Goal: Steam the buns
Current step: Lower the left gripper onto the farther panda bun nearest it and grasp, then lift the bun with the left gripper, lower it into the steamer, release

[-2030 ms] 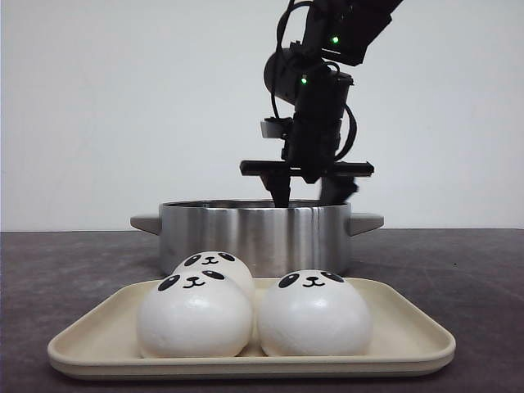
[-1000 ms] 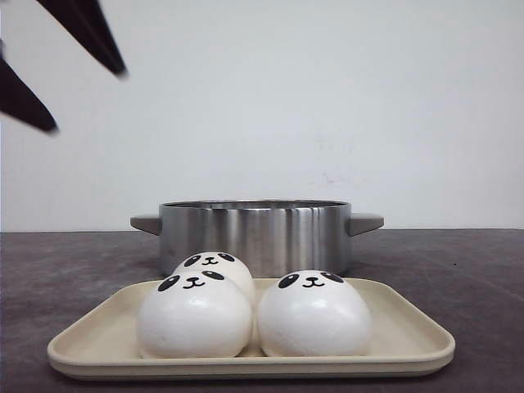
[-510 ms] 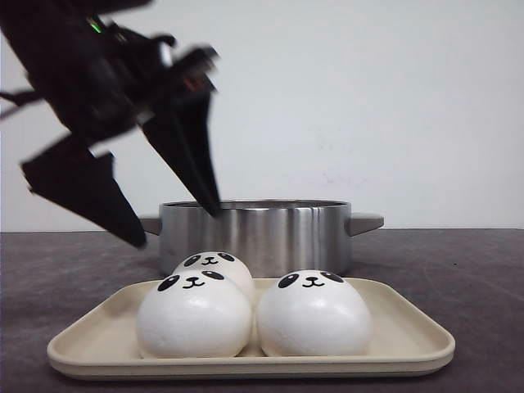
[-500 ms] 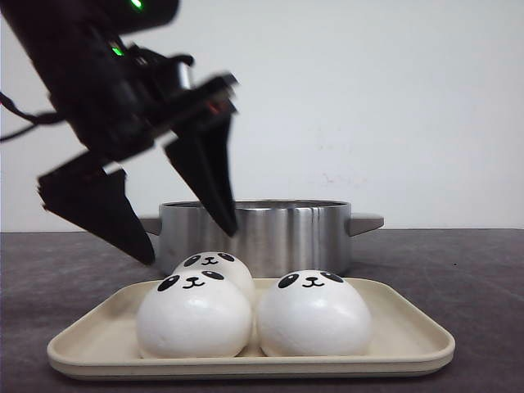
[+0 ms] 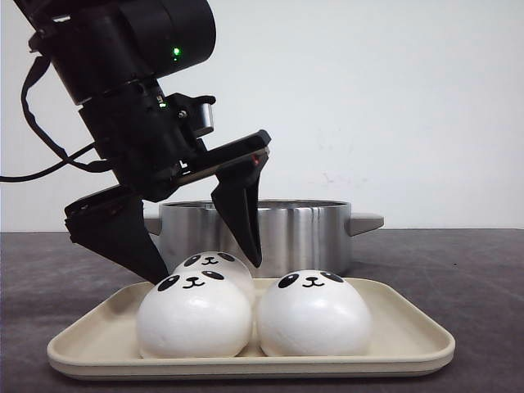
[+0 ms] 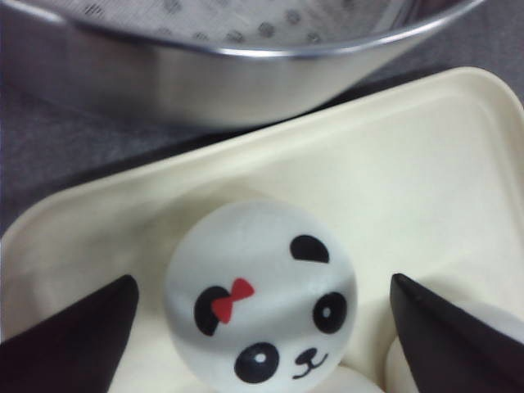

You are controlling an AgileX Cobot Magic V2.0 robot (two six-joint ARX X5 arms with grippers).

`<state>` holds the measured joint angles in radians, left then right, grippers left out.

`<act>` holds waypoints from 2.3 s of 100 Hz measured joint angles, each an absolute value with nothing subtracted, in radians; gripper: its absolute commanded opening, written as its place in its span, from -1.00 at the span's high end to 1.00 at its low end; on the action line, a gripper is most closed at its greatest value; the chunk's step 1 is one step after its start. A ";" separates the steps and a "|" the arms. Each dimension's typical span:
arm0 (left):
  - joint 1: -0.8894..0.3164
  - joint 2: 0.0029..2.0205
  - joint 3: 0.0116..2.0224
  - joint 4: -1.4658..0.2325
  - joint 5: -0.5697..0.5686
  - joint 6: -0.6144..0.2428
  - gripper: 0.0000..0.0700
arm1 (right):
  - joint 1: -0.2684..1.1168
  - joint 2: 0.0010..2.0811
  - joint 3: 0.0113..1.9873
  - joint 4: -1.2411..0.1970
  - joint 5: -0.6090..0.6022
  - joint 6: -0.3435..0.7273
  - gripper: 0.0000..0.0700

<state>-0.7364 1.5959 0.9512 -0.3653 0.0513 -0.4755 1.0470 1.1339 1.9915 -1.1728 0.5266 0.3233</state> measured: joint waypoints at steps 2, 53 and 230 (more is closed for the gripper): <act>-0.736 1.598 0.951 -0.365 0.051 -0.478 -0.65 | 1.047 1.134 1.991 -1.173 0.527 0.323 0.99; -0.738 1.636 0.955 -0.396 0.023 -0.490 1.00 | 1.047 1.134 1.991 -1.207 0.527 0.323 0.99; -0.532 1.892 1.459 -0.351 -0.073 -0.302 0.80 | 1.047 1.134 1.991 -1.253 0.523 0.319 0.99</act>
